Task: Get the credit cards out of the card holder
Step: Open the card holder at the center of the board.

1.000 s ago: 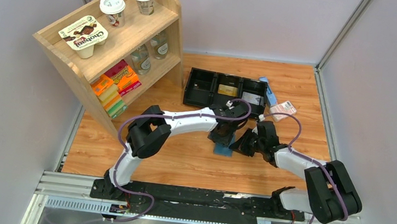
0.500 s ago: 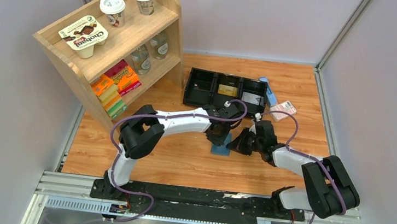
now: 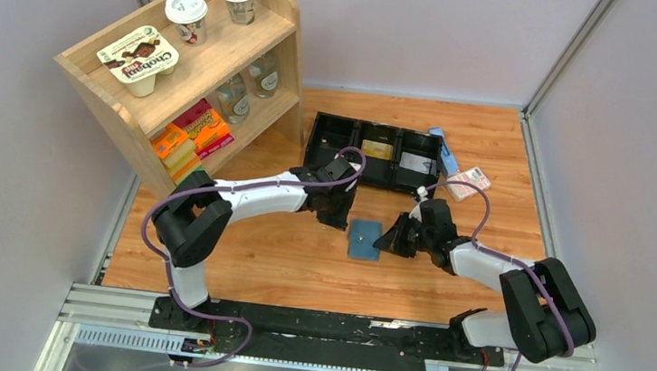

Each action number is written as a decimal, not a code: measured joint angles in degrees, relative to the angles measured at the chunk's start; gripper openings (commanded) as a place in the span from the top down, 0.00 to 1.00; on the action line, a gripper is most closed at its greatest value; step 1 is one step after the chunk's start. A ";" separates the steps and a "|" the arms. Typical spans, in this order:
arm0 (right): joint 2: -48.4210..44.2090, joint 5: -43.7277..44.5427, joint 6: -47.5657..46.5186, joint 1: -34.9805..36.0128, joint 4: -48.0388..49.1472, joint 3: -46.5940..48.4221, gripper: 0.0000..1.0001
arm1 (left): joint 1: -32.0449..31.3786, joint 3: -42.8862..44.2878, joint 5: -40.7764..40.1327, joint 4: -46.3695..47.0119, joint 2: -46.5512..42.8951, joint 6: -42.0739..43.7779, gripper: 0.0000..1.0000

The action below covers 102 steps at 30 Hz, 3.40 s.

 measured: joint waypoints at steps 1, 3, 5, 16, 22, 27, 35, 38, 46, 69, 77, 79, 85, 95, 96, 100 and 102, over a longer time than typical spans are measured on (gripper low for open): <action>-0.04 0.00 -0.35 0.00 -0.28 0.13 1.00 | 0.44 0.00 0.00 0.15 -0.20 -0.02 0.77; -0.09 0.00 -0.59 0.00 -0.83 0.31 1.00 | 0.46 0.17 -0.09 0.76 -0.44 0.13 0.60; -0.09 0.07 -0.79 0.00 -1.03 0.42 1.00 | -0.44 0.72 -0.55 0.72 -0.46 0.66 0.50; 0.15 -0.07 -0.76 0.00 -1.01 0.42 1.00 | -9.88 14.91 -8.68 -3.93 5.33 4.31 0.56; 0.57 -0.68 -0.76 -0.07 -0.81 0.46 1.00 | -10.36 15.52 -10.80 -7.45 10.08 5.62 0.58; 0.81 -1.01 -0.76 -0.11 -0.42 0.50 1.00 | -10.27 15.76 -11.23 -8.59 11.85 6.47 0.57; 0.94 -1.14 -0.76 -0.17 -0.31 0.48 1.00 | -10.43 18.12 -10.97 -10.93 13.55 7.58 0.65; 1.05 -1.31 -0.76 -0.24 -0.20 0.50 1.00 | -10.43 18.29 -11.76 -11.43 13.70 7.87 0.82; 1.27 -1.68 -0.79 -0.44 0.00 0.48 1.00 | -10.40 17.73 -12.15 -10.80 13.16 7.89 1.00; -0.83 8.22 -6.97 2.73 -15.72 9.77 0.00 | -2.38 -22.93 -8.90 18.25 -11.41 -12.07 1.00; -1.99 19.12 -9.79 11.54 -26.88 16.63 0.00 | -2.32 -28.04 -9.25 24.28 -14.10 -17.44 1.00; -1.03 22.03 -10.08 14.62 -28.65 18.69 0.00 | -2.32 -28.50 -9.31 24.92 -14.34 -17.94 1.00; 5.51 29.22 -10.40 21.68 -32.22 24.41 0.00 | -2.34 -29.59 -9.40 25.81 -15.80 -18.69 1.00; 15.30 37.16 -10.45 29.49 -36.70 32.74 0.00 | -2.34 -30.27 -9.90 25.66 -17.57 -19.15 1.00; 15.65 37.75 -10.43 29.75 -37.03 33.11 0.00 | -2.34 -30.27 -10.12 25.40 -17.79 -19.15 1.00; 17.00 40.70 -10.43 30.23 -38.66 34.18 0.03 | -2.34 -30.62 -11.28 24.13 -19.10 -19.34 1.00; 16.96 41.29 -10.45 30.23 -39.21 34.18 0.08 | -2.34 -30.73 -11.89 23.50 -19.61 -19.63 1.00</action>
